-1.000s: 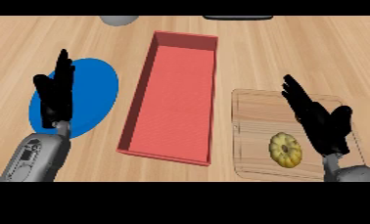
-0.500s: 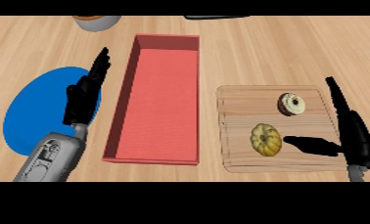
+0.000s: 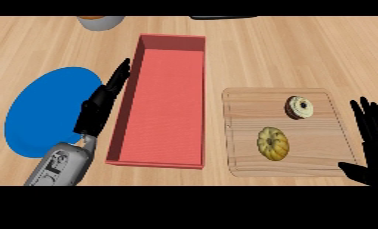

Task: Pick the squash from the cutting board and place it in the cardboard box

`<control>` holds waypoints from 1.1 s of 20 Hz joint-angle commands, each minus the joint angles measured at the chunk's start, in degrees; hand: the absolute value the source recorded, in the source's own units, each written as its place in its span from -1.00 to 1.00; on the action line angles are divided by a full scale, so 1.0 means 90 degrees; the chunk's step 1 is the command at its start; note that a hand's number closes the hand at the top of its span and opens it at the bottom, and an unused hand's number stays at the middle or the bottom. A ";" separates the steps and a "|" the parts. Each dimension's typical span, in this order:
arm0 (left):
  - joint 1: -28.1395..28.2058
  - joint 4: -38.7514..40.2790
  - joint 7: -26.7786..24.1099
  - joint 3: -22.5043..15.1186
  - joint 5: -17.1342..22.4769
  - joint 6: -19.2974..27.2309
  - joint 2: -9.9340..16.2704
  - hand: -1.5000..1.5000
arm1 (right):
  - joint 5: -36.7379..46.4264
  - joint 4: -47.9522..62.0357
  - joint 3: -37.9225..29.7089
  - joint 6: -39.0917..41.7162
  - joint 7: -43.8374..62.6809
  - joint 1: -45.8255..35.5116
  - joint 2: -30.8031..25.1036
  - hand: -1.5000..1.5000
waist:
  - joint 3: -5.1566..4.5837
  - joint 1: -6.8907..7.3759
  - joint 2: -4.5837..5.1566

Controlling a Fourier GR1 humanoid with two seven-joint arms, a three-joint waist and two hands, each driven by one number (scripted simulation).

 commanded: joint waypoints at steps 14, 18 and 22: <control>0.0117 -0.0498 0.0006 -0.0181 0.0101 -0.0466 0.0105 0.00 | 0.3646 -0.2831 0.2300 0.4491 0.5532 0.0465 0.2483 -1.00 | 0.0087 0.0470 0.0117; 0.0054 -0.0804 0.0398 -0.0265 0.0044 -0.0386 -0.0009 0.00 | 0.4336 -0.3044 0.2783 0.5819 0.6195 -0.0062 0.3608 -1.00 | 0.0110 0.0556 0.0137; 0.0054 -0.0791 0.0436 -0.0210 0.0026 -0.0445 -0.0099 0.00 | 0.4546 -0.2538 0.2589 0.6272 0.5985 -0.0305 0.4343 -1.00 | 0.0121 0.0539 0.0156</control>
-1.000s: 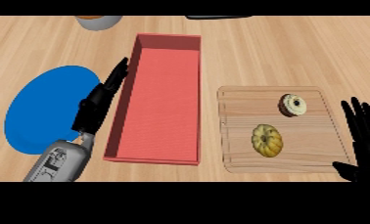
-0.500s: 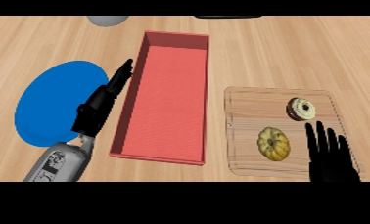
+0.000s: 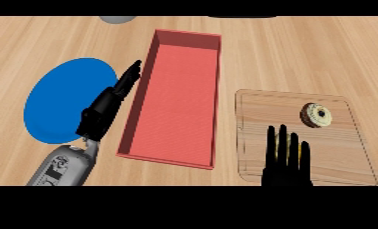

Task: Pick the squash from the cutting board and place it in the cardboard box

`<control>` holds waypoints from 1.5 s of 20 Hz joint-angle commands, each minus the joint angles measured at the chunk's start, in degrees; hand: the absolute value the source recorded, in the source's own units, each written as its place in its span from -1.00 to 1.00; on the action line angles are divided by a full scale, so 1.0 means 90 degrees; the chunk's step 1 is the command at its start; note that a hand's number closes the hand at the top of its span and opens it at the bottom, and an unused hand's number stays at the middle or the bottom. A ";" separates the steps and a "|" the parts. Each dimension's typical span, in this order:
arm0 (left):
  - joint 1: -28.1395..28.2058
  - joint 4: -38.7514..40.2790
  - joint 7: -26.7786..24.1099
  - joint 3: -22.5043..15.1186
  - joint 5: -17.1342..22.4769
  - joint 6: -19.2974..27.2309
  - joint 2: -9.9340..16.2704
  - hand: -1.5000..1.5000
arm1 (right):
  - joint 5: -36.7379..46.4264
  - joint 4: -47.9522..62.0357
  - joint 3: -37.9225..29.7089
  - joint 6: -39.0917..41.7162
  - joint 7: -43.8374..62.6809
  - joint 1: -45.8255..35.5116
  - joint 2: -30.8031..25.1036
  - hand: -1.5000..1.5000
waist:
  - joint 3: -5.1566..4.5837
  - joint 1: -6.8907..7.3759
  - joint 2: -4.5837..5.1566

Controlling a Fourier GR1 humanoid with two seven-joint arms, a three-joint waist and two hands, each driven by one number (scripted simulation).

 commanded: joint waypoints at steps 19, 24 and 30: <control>0.0245 -0.0382 0.0116 0.0433 -0.0489 -0.0408 -0.0206 0.00 | 0.1149 0.0904 -0.1166 0.0975 -0.0187 -0.0063 0.1452 -1.00 | 0.0024 -0.0001 0.0014; 0.0350 0.0032 -0.0140 0.0544 -0.0454 -0.0615 -0.0456 0.00 | 0.0934 0.1128 -0.1633 0.0721 -0.0618 0.0163 0.1252 -1.00 | 0.0024 -0.0019 0.0020; 0.0235 -0.0083 -0.0061 0.0750 -0.0667 -0.0708 -0.0598 0.00 | 0.0910 0.1587 -0.1932 0.0736 -0.0605 -0.0152 0.1572 -1.00 | 0.0024 -0.0006 0.0021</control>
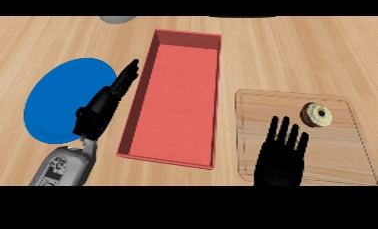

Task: Pick the squash from the cutting board and place it in the cardboard box

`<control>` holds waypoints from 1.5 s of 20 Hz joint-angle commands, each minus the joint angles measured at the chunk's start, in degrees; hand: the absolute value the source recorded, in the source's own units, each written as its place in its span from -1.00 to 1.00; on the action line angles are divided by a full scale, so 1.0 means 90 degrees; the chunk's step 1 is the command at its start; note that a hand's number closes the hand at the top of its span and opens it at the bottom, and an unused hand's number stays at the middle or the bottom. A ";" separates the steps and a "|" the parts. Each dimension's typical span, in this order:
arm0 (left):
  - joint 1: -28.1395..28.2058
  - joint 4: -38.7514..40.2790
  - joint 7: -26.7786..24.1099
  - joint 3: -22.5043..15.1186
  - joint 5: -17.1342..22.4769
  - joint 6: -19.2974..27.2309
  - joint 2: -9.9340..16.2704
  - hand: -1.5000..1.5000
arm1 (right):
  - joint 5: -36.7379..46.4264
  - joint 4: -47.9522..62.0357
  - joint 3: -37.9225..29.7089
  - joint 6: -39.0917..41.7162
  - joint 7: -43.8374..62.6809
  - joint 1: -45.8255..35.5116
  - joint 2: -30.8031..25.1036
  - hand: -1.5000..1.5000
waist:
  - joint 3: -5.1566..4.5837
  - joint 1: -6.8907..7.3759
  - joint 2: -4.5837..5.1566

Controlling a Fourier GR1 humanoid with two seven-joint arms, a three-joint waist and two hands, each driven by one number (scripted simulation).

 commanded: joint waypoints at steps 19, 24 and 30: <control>0.0106 -0.0101 0.0028 0.0372 -0.0495 -0.0368 -0.0401 0.00 | 0.0152 0.1164 -0.0811 -0.0764 -0.0049 0.0177 -0.0200 -1.00 | 0.0011 0.0005 0.0012; 0.0210 -0.0064 -0.0039 0.0461 -0.0562 -0.0437 -0.0444 0.00 | -0.0050 0.0824 -0.0937 0.0013 -0.0321 -0.0187 -0.0255 1.00 | 0.0009 0.0008 0.0014; 0.0001 -0.0268 0.0110 0.0148 -0.0506 -0.0601 -0.0569 0.00 | -0.0633 0.0752 0.0852 0.0198 -0.3096 -0.0441 -0.0988 1.00 | 0.0022 0.0670 0.0125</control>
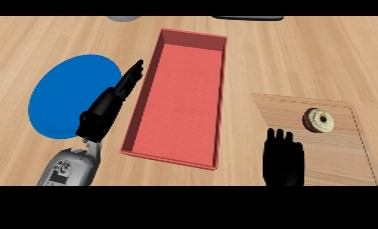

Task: Pick the squash from the cutting board and place it in the cardboard box

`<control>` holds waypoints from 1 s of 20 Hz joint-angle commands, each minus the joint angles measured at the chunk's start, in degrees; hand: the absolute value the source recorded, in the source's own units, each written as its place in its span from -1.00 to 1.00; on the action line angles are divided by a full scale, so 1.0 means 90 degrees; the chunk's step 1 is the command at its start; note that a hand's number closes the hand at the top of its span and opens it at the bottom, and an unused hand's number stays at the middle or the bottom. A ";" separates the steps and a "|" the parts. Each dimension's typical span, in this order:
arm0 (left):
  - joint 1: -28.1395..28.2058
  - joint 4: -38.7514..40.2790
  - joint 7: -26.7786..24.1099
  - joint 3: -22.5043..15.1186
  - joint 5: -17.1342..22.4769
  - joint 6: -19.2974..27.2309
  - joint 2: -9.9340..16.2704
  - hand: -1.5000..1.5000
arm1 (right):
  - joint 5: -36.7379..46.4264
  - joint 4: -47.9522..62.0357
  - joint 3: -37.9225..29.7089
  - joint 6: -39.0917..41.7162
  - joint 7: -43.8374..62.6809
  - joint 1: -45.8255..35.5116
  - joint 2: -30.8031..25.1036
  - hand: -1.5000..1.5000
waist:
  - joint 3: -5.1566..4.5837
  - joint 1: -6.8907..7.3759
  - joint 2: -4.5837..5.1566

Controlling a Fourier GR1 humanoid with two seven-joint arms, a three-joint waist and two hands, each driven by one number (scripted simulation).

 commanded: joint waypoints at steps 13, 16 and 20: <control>-0.0451 0.0103 0.0014 -0.0485 -0.0046 -0.0274 -0.0283 0.00 | -0.2192 -0.2139 0.2552 -0.0942 -0.6482 -0.1320 -0.2029 1.00 | 0.0187 0.0872 0.0231; -0.0373 0.0143 0.0012 -0.0247 -0.0009 -0.0203 -0.0154 0.00 | -0.3131 -0.2644 0.2160 -0.1247 -0.7557 -0.1369 -0.2528 1.00 | 0.0182 0.0610 0.0225; -0.0334 0.0009 0.0056 -0.0312 -0.0120 -0.0022 -0.0275 0.00 | -0.4768 -0.3058 0.1274 -0.0966 -0.8883 -0.1638 -0.3098 1.00 | 0.0165 0.0323 0.0179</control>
